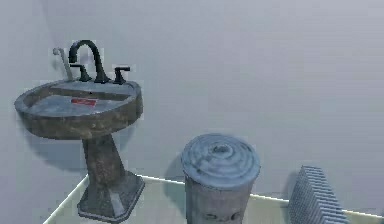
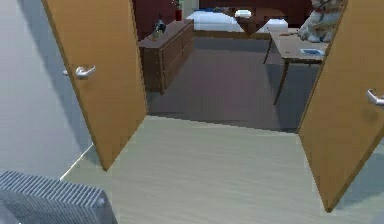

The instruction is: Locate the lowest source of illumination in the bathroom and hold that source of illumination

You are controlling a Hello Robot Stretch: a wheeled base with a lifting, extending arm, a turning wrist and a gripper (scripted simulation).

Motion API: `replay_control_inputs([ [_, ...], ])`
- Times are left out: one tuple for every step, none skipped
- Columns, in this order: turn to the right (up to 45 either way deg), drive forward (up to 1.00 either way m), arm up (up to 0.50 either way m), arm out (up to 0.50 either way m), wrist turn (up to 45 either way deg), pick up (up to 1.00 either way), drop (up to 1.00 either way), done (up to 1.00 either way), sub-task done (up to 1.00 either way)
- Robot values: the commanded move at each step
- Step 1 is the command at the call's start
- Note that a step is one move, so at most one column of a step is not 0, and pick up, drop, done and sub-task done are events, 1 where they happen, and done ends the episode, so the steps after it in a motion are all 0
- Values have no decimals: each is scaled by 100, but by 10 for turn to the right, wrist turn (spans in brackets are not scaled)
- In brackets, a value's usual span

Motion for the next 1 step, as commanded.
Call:
replay_control_inputs([
  [0,40,0,0,0,0,0,0,0],
])
